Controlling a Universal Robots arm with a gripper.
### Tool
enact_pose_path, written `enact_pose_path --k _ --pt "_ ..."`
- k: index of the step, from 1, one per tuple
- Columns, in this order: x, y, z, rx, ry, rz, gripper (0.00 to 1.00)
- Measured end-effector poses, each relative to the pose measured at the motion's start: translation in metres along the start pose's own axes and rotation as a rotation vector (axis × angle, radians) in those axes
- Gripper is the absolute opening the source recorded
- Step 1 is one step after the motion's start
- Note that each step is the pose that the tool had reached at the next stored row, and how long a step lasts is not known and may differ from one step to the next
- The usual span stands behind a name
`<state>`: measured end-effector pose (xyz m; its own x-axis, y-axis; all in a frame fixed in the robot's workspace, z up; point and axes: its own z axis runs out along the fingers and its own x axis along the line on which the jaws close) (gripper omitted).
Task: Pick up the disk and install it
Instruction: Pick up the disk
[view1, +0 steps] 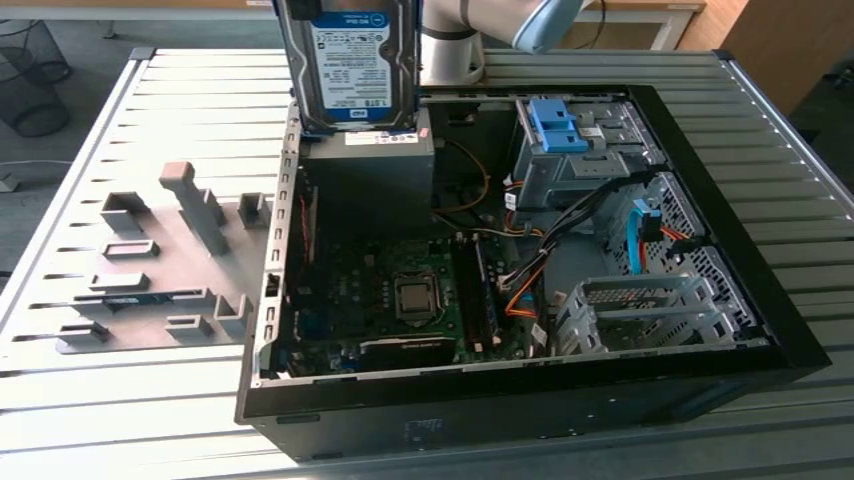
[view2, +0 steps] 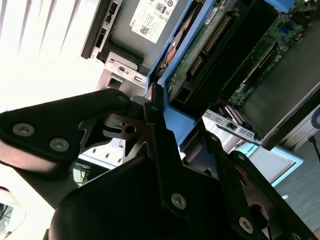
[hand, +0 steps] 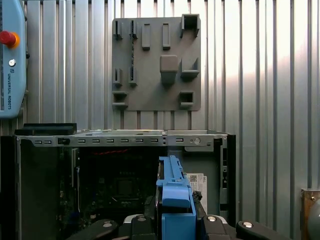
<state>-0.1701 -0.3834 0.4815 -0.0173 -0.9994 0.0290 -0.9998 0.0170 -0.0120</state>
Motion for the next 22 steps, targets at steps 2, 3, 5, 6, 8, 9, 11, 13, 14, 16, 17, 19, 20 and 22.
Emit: enact_pose_path --k 2,3,5,6,8,9,11,13,14,16,17,19,20,22 --pt "-0.0001 -0.0041 0.0001 0.0001 0.0 0.0 0.36" --pt "-0.0001 -0.0059 0.0001 0.0 0.0 0.0 0.36" --pt "-0.0002 -0.0088 0.0001 0.0 0.0 0.0 0.36" --pt "-0.0002 -0.0102 0.0001 0.0 0.0 0.0 0.36" --pt "-0.0003 -0.0135 0.0001 0.0 0.0001 0.0 0.36" --pt "-0.0003 -0.0153 0.0001 0.0 0.0001 0.0 0.36" --pt "-0.0003 -0.0191 0.0002 0.0 0.0 0.0 0.36" --pt "-0.0004 -0.0232 0.0003 0.0 0.0 0.0 0.36" --pt "-0.0005 -0.0254 0.0003 0.0 0.0 0.0 0.36" --pt "-0.0005 -0.0297 0.0003 0.0 0.0001 0.0 0.36" --pt "-0.0006 -0.0319 0.0004 0.0 0.0 0.0 0.36" --pt "-0.0006 -0.0366 0.0004 0.0 0.0 0.0 0.36" --pt "-0.0007 -0.0387 0.0005 0.0 0.0 0.0 0.36" --pt "-0.0005 -0.0414 0.0005 0.0 0.0 0.0 0.36"
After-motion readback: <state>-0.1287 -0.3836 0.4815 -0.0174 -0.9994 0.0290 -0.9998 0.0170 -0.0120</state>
